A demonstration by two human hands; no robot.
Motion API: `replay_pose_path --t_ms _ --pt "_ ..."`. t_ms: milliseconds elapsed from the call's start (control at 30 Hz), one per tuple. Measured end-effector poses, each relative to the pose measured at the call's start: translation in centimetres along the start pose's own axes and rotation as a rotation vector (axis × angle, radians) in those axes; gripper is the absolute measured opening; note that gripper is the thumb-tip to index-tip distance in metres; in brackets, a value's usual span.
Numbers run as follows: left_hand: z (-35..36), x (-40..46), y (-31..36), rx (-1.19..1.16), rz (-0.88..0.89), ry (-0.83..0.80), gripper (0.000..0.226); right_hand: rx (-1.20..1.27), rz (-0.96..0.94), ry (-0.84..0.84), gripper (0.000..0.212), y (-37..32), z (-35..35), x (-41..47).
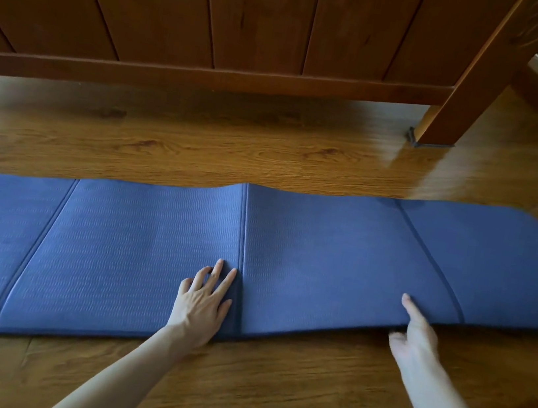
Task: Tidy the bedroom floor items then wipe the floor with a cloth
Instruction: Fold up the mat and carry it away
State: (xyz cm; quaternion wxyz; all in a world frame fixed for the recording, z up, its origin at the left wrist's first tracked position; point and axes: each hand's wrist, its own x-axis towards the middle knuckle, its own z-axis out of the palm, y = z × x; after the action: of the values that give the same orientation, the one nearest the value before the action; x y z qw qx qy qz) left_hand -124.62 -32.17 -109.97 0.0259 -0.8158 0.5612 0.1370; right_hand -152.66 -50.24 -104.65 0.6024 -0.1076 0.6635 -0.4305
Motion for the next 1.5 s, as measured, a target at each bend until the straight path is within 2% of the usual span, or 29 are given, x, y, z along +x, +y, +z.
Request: replay_pose_path --t_ms 67,133,300,367,500,700,767,933,1033,1100,1200,1267,1300,1367,1433,1500 --pt "-0.2 0.1 0.0 0.031 -0.001 -0.026 0.054 0.053 0.012 -0.124 0.033 -0.9 0.3 -0.7" --pt "-0.2 0.2 0.0 0.049 0.027 -0.038 0.054 0.12 -0.001 -0.219 0.023 -1.7 0.9 -2.2" --pt "-0.4 0.2 -0.6 -0.002 0.04 0.018 0.058 0.189 -0.096 -0.467 0.026 -3.6 2.7 -7.4" --pt "-0.7 0.0 -1.0 -0.114 0.06 0.065 0.067 0.193 -0.131 -0.561 0.029 -4.1 3.2 -9.3" --pt "-2.1 -0.8 -2.1 -0.484 0.003 0.147 0.051 0.204 -0.194 -0.728 0.034 -4.3 4.5 -13.6" --pt "-5.4 -2.2 -3.9 -0.872 -0.274 0.276 0.05 0.121 -0.16 -0.917 0.04 -1.5 7.7 -18.9" --pt "-6.7 -2.8 -4.5 -0.963 -0.331 0.303 0.05 0.099 -0.12 -0.967 0.038 0.3 9.1 -20.3" --pt "-9.9 -5.2 -7.0 -1.06 -0.267 0.498 0.044 0.009 -0.028 -1.057 0.029 6.5 12.7 -23.4" --pt "-11.9 -6.6 -9.6 -1.228 -0.258 0.616 0.05 -0.135 -0.118 -1.072 0.026 10.8 14.7 -24.7" --pt "-13.2 -7.6 -11.1 -1.337 -0.287 0.602 0.059 -0.276 -0.216 -1.113 0.025 13.4 15.6 -25.3" --pt "-14.4 -8.8 -12.4 -1.545 -0.356 0.521 0.051 -0.567 -0.307 -1.325 0.057 16.6 15.6 -25.9" --pt "-14.7 -9.5 -12.8 -1.638 -0.386 0.449 0.054 -0.823 -0.37 -1.43 0.08 18.4 14.5 -26.1" --pt "-14.8 -9.9 -12.7 -1.663 -0.388 0.409 0.058 -0.958 -0.437 -1.455 0.085 18.9 13.7 -26.1" --pt "-14.5 -10.5 -13.0 -1.66 -0.374 0.335 0.079 -1.192 -0.612 -1.511 0.081 19.2 12.1 -25.7" --pt "-14.4 -10.7 -13.1 -1.569 -0.345 0.299 0.103 -1.292 -0.748 -1.575 0.069 18.2 11.0 -25.2" --pt "-14.0 -10.4 -13.5 -1.408 -0.341 0.342 0.1 -1.257 -0.886 -1.578 0.06 16.8 10.7 -24.6"
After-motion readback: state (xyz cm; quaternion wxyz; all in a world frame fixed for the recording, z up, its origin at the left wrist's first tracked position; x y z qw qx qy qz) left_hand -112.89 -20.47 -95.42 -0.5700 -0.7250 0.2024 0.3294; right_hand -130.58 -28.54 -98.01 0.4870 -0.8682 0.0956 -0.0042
